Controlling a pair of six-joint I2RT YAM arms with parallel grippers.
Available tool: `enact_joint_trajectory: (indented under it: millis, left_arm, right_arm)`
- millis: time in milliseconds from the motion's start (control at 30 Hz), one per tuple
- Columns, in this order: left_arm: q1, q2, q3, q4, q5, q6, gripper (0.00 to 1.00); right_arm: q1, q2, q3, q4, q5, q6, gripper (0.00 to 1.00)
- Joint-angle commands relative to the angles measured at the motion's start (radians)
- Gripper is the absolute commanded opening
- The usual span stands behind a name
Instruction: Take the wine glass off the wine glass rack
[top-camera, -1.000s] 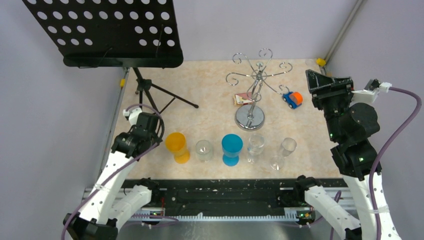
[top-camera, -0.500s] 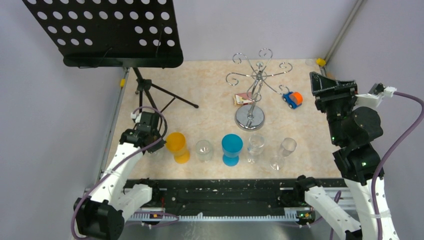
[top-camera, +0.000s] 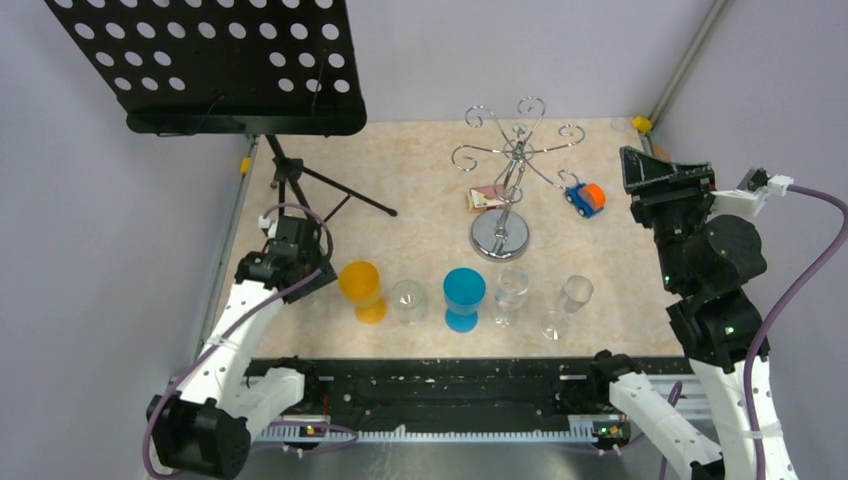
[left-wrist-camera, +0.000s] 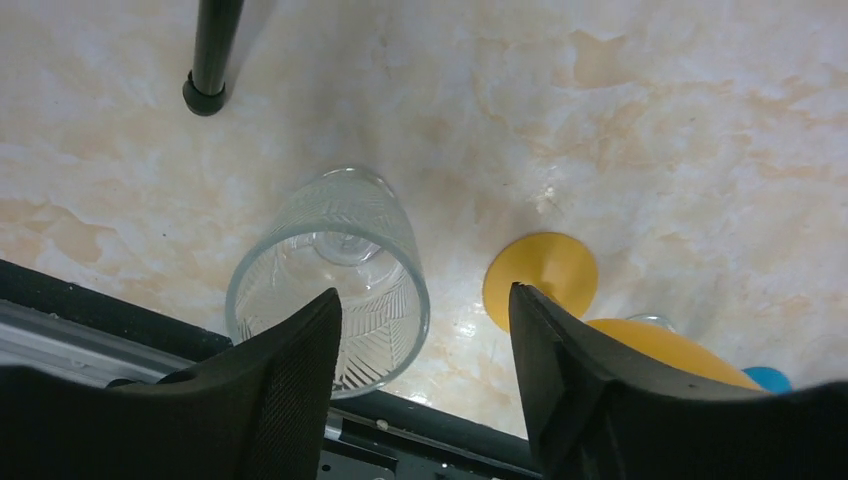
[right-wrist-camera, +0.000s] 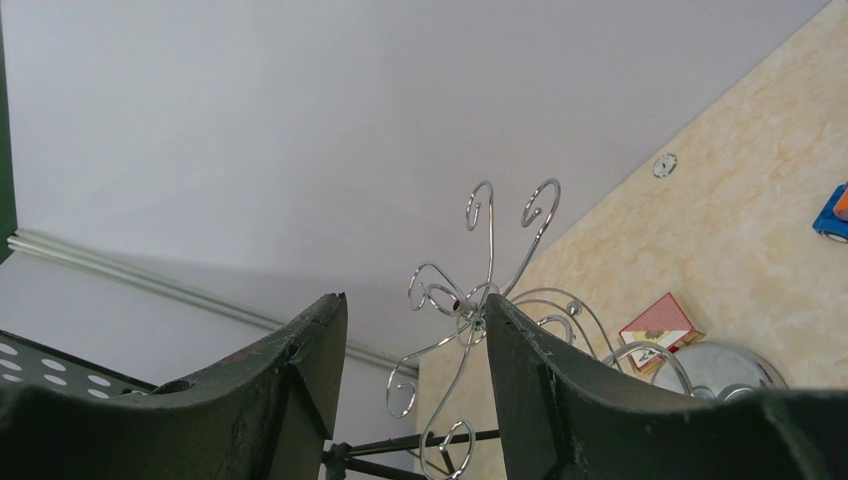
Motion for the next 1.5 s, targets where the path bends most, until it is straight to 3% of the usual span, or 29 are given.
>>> enact_joint_trajectory:
  millis: [0,133,367,633,1067,1467]
  left_arm:
    - [0.005,-0.052,0.134,-0.050,-0.031,0.025,0.68]
    - [0.005,-0.095,0.236,-0.103,-0.050,0.046,0.82]
    - [0.005,-0.143,0.445,-0.200,-0.098,0.111,0.90]
    - [0.005,-0.177,0.727,-0.280,-0.086,0.193,0.97]
    - [0.005,-0.374,0.846,-0.057,-0.032,0.354,0.99]
    - [0.005,-0.357,0.896,-0.079,-0.092,0.335,0.99]
  right_arm:
    - [0.002,-0.009,0.022,0.011,0.018,-0.024,0.54]
    - [0.001,-0.006,0.021,0.010,0.017,-0.029,0.54]
    - [0.001,0.002,0.030,0.011,0.020,-0.066,0.54]
    - [0.002,0.006,0.088,-0.017,0.144,-0.324,0.54]
    - [0.002,-0.066,0.169,0.028,0.407,-0.650,0.54]
    - [0.002,-0.094,0.166,0.002,0.421,-0.636,0.54]
